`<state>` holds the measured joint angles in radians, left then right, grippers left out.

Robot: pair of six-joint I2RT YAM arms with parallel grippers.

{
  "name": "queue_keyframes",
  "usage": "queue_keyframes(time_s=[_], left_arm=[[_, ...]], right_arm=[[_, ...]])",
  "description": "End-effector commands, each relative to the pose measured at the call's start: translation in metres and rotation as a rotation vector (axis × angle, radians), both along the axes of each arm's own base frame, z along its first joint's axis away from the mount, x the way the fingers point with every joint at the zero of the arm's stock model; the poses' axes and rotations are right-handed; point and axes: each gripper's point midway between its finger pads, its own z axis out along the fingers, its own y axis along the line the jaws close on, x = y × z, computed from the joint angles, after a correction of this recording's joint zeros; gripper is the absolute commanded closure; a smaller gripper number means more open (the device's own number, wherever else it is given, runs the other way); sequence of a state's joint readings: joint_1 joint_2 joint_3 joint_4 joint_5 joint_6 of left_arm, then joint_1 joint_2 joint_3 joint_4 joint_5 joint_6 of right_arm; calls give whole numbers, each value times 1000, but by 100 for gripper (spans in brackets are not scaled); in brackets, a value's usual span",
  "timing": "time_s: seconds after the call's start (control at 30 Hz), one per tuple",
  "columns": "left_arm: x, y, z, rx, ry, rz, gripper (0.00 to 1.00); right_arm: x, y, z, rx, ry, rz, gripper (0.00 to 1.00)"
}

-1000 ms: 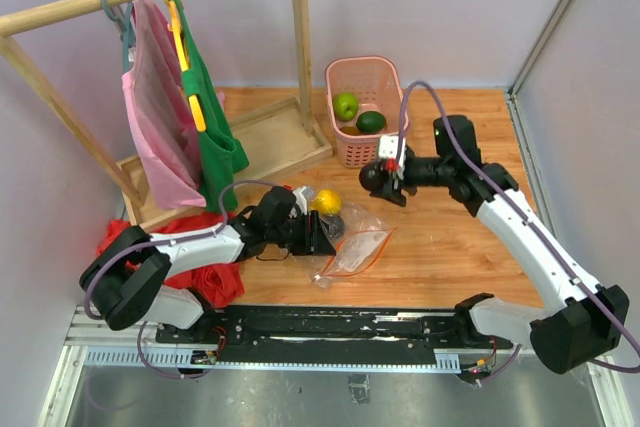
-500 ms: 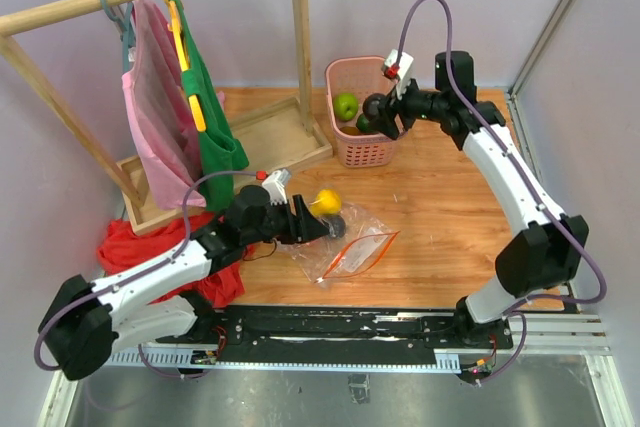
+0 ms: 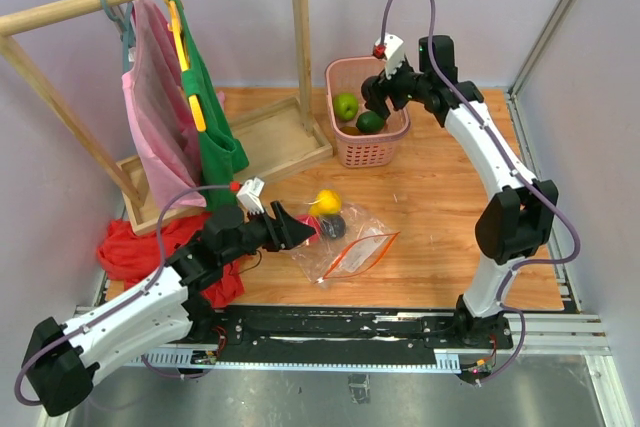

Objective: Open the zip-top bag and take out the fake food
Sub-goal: Place the fake fruit in the bin.

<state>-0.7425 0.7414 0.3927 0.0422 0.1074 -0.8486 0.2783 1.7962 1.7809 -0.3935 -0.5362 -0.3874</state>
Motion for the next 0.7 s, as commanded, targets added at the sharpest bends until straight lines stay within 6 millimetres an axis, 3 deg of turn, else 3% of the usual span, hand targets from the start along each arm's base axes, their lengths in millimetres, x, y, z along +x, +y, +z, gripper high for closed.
queue_keyframes(time_s=[0.0, 0.03, 0.23, 0.67], left_arm=[[4, 9, 4, -37, -5, 66, 32], [4, 10, 5, -41, -7, 69, 32], [4, 15, 7, -46, -13, 93, 29], [8, 18, 11, -64, -19, 127, 18]], right_arm=[[26, -18, 13, -18, -52, -110, 12], [30, -20, 12, -24, -55, -121, 0], [33, -24, 20, -29, -94, -147, 2], [13, -31, 42, 10, -148, -169, 2]])
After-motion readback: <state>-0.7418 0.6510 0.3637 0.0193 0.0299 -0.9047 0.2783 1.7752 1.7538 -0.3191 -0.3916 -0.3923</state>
